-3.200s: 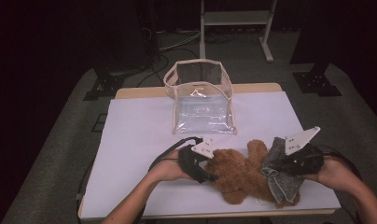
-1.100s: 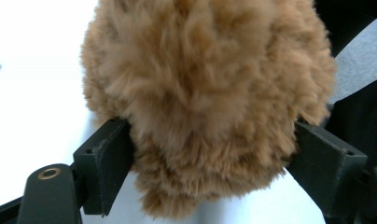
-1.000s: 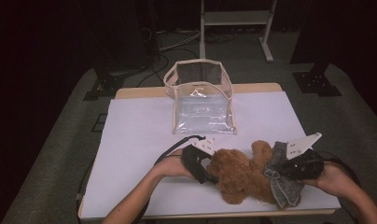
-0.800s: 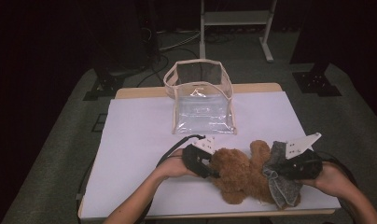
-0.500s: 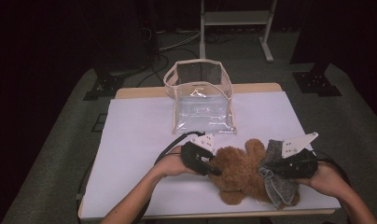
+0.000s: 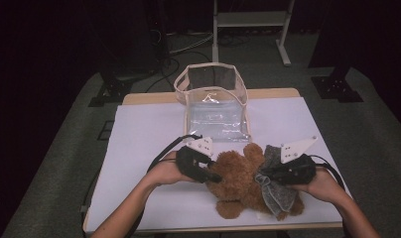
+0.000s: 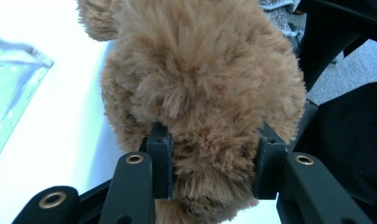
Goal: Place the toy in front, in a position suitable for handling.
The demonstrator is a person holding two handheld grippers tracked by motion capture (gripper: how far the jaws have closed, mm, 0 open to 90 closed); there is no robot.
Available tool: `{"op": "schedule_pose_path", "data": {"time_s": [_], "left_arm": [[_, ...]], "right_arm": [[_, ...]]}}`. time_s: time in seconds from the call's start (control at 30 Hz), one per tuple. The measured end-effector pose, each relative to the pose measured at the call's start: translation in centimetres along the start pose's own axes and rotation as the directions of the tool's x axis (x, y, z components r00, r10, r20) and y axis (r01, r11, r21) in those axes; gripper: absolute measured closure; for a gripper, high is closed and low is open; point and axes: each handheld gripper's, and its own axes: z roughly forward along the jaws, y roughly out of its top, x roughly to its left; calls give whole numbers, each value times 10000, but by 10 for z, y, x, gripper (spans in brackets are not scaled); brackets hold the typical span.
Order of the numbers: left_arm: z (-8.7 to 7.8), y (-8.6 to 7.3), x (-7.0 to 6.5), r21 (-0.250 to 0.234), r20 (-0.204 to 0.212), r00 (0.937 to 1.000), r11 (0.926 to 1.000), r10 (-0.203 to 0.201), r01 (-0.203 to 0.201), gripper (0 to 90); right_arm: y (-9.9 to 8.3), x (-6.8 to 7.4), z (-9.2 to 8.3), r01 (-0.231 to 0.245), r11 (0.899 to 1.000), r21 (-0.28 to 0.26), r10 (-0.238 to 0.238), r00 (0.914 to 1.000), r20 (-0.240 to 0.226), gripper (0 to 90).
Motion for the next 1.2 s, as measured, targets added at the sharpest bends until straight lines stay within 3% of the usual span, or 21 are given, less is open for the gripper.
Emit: {"op": "schedule_pose_path", "data": {"time_s": [0.13, 0.23, 0.4, 0.53, 0.63, 0.73, 0.8, 0.9, 0.97, 1.1, 1.2], "left_arm": [[1, 6, -4, 13, -97, 9997, 9997, 223, -223, 549], [3, 11, -6, -35, -137, 9992, 9993, 368, -369, 447], [5, 32, -13, -188, -239, 9972, 9973, 703, -708, 341], [5, 38, -10, 98, -357, 9960, 9966, 820, -817, 291], [8, 34, -6, 24, -228, 9976, 9979, 648, -647, 364], [10, 38, -6, -177, -331, 9967, 9971, 738, -745, 450], [8, 43, -7, 0, -510, 9945, 9958, 915, -916, 456], [8, 48, -8, 114, -602, 9934, 9952, 977, -972, 451], [13, 52, -9, 253, -619, 9913, 9931, 1159, -1145, 448], [18, 59, -11, 143, -582, 9898, 9914, 1304, -1297, 449], [21, 61, -11, 315, -627, 9887, 9904, 1364, -1346, 447]], "right_arm": [[2, 1, -2, 520, 9965, 649, -539, 9982, 274, 828], [-12, 0, -11, 378, 9926, 1150, -436, 9979, 484, 833], [-42, -1, -28, -79, 9936, 1126, 12, 9982, 596, 838], [-57, -2, -35, -557, 9913, 1193, 452, 9950, 891, 838], [-60, -2, -33, -583, 9934, 985, 492, 9945, 923, 837], [-55, 0, -34, -550, 9917, 1165, 435, 9941, 996, 834], [-49, 2, -43, -447, 9933, 1063, 339, 9942, 1019, 833], [-34, 4, -68, -279, 9995, 136, 265, 9949, 969, 832], [-17, 9, -79, 72, 9996, -258, -48, 9957, 922, 831], [17, 10, -69, 896, 9956, 264, -916, 9920, 872, 829], [18, 5, -53, 916, 9909, 981, -1002, 9912, 860, 830]]}}
